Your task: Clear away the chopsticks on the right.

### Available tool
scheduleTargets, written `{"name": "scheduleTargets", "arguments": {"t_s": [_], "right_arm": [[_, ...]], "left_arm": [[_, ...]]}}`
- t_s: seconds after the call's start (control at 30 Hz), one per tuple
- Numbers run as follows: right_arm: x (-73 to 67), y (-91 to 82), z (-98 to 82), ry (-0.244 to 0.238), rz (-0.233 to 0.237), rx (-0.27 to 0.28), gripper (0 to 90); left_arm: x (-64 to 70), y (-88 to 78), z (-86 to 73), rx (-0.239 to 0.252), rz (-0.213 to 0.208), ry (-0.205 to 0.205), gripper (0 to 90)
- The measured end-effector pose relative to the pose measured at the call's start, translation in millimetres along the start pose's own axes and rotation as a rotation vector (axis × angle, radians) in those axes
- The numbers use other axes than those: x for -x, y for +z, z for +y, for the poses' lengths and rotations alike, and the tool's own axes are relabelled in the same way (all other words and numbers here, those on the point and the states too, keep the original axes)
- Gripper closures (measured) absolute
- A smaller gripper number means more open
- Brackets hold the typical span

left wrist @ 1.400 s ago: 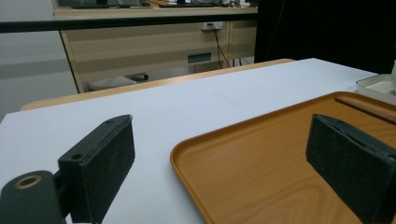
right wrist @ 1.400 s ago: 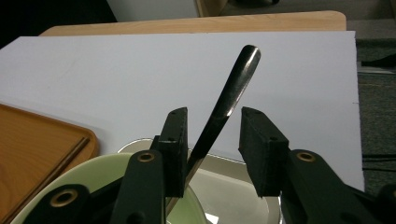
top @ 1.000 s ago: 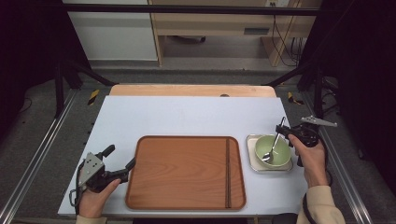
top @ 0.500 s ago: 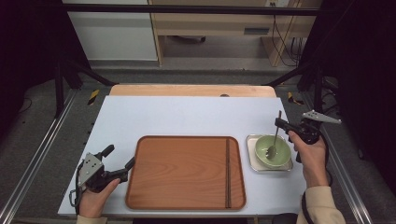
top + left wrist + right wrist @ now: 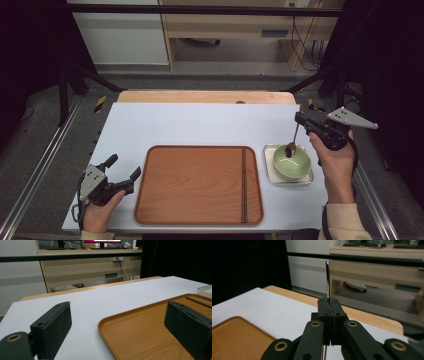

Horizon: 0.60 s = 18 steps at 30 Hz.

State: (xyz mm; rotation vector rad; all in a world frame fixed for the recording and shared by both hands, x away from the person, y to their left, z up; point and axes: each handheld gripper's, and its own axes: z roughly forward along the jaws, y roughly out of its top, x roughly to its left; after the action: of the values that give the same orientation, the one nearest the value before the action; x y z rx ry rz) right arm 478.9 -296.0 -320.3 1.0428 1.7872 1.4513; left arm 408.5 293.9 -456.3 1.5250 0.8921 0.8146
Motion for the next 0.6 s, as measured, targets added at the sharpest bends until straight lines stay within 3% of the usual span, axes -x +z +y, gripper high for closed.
{"name": "scheduleTargets", "arguments": {"t_s": [0.13,0.33,0.6], "right_arm": [[-28.1,5.0,10.4,-0.039,0.061,0.002,89.7],[-66.5,30.4,3.3,-0.064,0.163,-0.044,89.8],[-96.7,59.3,-16.5,-0.048,0.267,-0.107,89.8]], "left_arm": [[0.7,0.5,-0.5,-0.002,-0.004,0.003,6.7],[-0.6,-0.1,-0.9,0.003,0.001,0.002,6.6],[-1.6,-0.5,-0.7,0.005,0.001,0.008,6.6]]}}
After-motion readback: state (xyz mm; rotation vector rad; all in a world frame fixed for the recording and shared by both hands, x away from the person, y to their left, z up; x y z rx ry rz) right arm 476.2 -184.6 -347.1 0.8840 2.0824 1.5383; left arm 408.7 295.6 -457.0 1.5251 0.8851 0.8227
